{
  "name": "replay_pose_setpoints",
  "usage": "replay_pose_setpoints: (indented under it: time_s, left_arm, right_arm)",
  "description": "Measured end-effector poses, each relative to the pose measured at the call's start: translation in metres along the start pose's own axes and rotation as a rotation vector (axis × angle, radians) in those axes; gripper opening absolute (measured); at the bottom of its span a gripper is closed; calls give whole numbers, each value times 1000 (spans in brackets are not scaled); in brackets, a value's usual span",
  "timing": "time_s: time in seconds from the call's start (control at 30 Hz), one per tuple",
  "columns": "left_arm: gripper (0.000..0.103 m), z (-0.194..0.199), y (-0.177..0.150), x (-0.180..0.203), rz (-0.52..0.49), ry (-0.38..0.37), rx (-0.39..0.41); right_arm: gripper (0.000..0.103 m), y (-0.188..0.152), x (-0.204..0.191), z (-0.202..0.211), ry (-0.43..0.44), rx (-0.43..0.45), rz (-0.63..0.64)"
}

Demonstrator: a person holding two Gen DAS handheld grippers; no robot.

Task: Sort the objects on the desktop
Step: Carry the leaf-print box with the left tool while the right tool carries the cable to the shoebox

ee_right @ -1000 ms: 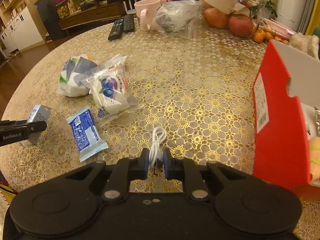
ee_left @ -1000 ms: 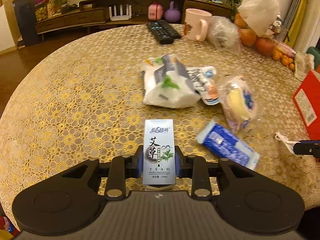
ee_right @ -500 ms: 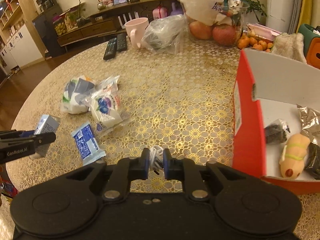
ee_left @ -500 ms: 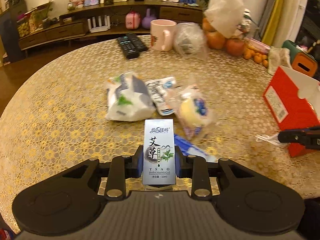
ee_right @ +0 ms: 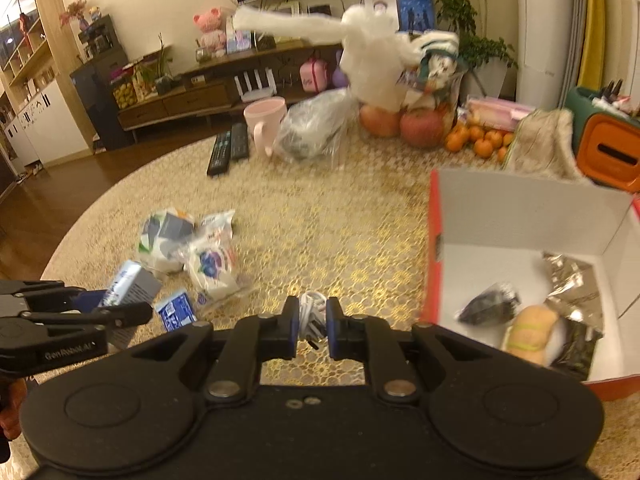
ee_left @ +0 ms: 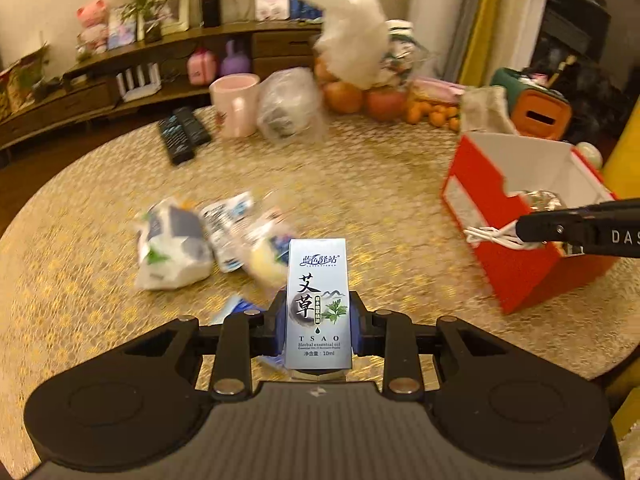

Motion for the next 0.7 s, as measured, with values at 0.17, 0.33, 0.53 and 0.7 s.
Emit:
replay_pose_setpoints:
  time_s: [0.17,0.33,0.53,0.7]
  left_arm:
    - [28,9,15,31,-64,-13,30]
    - [28,12,29,61,-117,-25,46]
    - [28,10,41,98,-171,-52,53]
    - [28,3,50,131,-220,-75,55]
  right_arm:
    - [12,6,15,28,-24,54,-7]
    - [12,11,38,51,-66,101,-27]
    - [12,11,71,70,-109,132,-56]
    - [12,8,99,81,-134,148,-85]
Point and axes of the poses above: each gripper's, at about its wrist camera, not at the fingertips, and z roughly against the way its jaws point, x to its right, y to its top, the point moved 1 cm from there along -z, roughly the way its jaws point, and after that the axes turned 2 degrees about -z, right-handed, at the moved point
